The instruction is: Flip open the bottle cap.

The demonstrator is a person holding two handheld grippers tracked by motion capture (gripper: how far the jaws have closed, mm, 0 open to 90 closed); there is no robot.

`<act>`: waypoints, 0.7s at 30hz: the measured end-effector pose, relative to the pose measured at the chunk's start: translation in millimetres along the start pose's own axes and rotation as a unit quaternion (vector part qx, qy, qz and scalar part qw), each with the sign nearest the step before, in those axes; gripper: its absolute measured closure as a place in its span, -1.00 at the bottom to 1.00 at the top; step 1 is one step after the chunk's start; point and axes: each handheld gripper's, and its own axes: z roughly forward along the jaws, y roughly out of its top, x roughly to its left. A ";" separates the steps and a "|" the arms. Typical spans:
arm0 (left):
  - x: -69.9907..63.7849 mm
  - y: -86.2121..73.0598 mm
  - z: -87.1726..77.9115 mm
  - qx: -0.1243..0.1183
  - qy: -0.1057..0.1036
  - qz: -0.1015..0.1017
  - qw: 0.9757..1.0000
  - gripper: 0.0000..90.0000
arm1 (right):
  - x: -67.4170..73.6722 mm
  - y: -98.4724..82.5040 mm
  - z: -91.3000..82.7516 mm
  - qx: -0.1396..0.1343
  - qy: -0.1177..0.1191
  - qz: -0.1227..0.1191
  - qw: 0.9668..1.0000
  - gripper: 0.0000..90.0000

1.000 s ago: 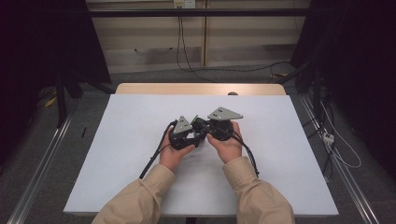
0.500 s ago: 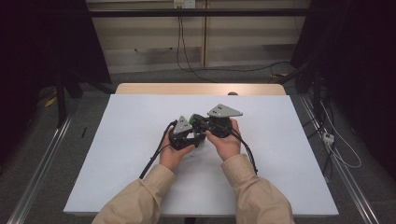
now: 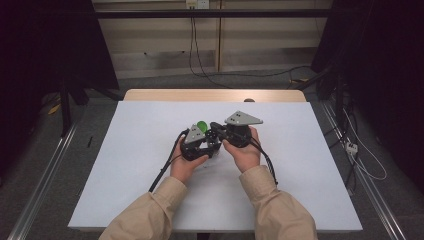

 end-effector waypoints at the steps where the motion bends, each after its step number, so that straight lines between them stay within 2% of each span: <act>1: -0.2 -0.1 -0.4 0.001 -0.003 -0.001 1.000 0.07 | -0.1 0.0 -0.7 0.000 -0.002 -0.002 1.000 0.91; 4: -1.2 -0.4 -3.1 0.005 -0.003 -0.006 1.000 -0.12 | -0.6 -0.7 -2.7 0.000 -0.003 -0.008 1.000 0.81; 7: -1.3 -0.6 -7.5 0.007 -0.004 -0.013 1.000 -0.26 | -1.1 -2.5 -6.1 0.000 -0.001 0.003 1.000 0.63; 9: -0.9 -0.3 -10.6 0.006 -0.013 -0.014 1.000 -0.30 | -1.5 -4.2 -8.6 -0.001 -0.002 0.002 1.000 0.53; 11: -1.8 0.7 -13.4 0.017 -0.012 -0.011 1.000 -0.36 | -1.6 -6.2 -11.1 -0.002 0.001 0.005 1.000 0.35; 13: -1.9 1.7 -17.5 0.018 -0.018 -0.014 1.000 -0.40 | -1.4 -7.9 -14.4 -0.001 -0.002 0.011 1.000 0.20; 15: -1.7 2.9 -21.5 0.018 -0.021 -0.013 1.000 -0.47 | -0.8 -9.7 -17.5 -0.004 0.005 0.018 1.000 0.03; 17: -1.1 3.2 -25.3 0.013 -0.030 -0.022 0.999 -0.51 | 0.0 -11.2 -21.5 -0.011 0.006 0.016 1.000 -0.05; 19: -0.6 3.0 -29.5 0.010 -0.033 -0.024 0.999 -0.54 | 0.5 -13.1 -26.0 -0.015 0.004 0.020 1.000 -0.23; 21: 0.2 2.3 -33.6 0.015 -0.035 -0.026 0.999 -0.55 | 0.7 -15.0 -29.6 -0.010 0.008 0.026 1.000 -0.36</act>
